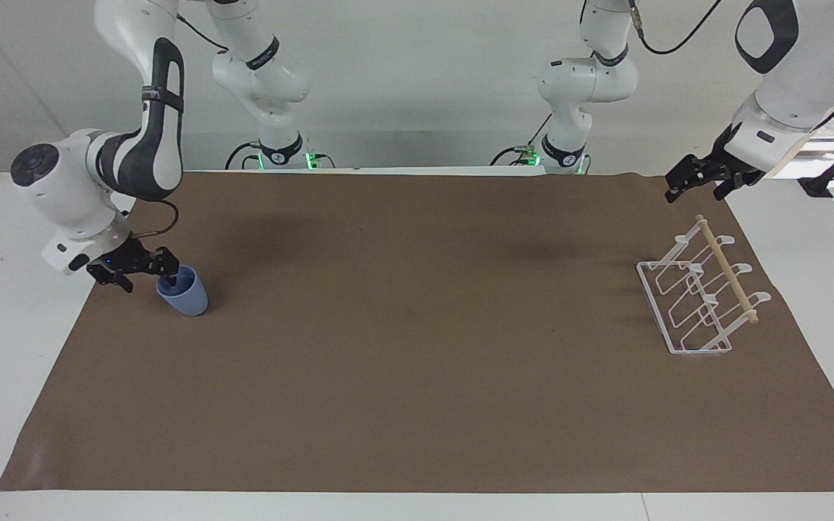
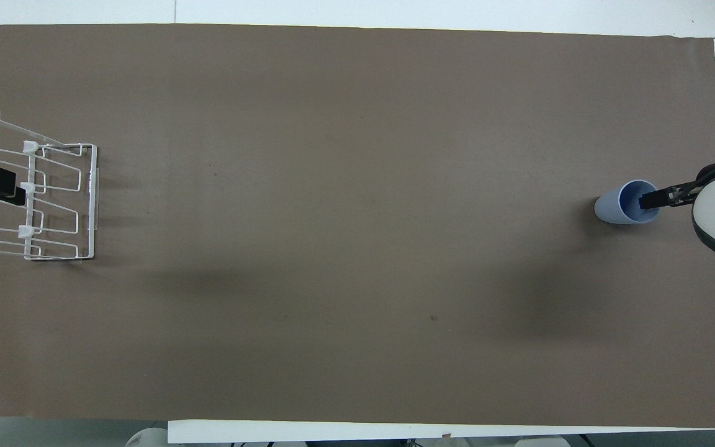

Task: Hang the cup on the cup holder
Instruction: 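Grasp the light blue cup with the right gripper and lift it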

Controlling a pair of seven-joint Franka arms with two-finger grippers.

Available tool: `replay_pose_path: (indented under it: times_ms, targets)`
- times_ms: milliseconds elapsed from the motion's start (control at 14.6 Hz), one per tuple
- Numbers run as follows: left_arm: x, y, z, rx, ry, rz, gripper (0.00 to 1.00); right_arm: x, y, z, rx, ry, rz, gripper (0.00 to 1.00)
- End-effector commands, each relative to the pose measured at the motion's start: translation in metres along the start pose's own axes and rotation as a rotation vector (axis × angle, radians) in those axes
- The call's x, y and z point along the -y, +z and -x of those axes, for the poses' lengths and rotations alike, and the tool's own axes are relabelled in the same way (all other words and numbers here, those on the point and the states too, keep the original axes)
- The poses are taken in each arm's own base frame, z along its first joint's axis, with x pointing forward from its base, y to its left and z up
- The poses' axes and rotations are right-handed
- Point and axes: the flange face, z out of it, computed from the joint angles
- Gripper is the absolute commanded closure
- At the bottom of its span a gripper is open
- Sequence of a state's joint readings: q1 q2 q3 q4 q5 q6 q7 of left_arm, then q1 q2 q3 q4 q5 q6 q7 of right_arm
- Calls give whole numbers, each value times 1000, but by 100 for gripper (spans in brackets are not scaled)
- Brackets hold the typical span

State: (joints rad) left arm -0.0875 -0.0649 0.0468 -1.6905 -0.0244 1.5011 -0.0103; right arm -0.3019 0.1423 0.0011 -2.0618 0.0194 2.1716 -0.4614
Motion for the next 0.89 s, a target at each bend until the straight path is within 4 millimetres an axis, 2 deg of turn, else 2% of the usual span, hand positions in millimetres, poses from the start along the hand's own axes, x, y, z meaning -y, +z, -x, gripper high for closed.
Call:
replay_pose_path:
  times_ms: [0, 137, 205, 411, 548, 685, 822]
  targets:
    - [-9, 4, 10, 17, 23, -20, 0, 0, 17, -3, -12, -13, -13, 40]
    - [-10, 4, 14, 33, -9, -22, 0, 3, 16, -5, -12, -20, -12, 89]
    - [-10, 4, 15, 35, -18, -22, 0, 5, 16, -6, -9, -26, -14, 99]
    - [-8, 3, 11, 21, -35, -21, 0, 6, 9, -9, 11, -36, -23, 100]
    - [-8, 4, 10, 13, -198, -22, 0, 6, -5, -20, 41, -102, -38, 100]
    - [-17, 4, 10, 2, -350, -23, 0, 6, -35, -27, 77, -128, -67, 100]
    - [-34, 4, 9, -15, -465, -10, 0, 37, -69, -28, 107, -166, -195, 100]
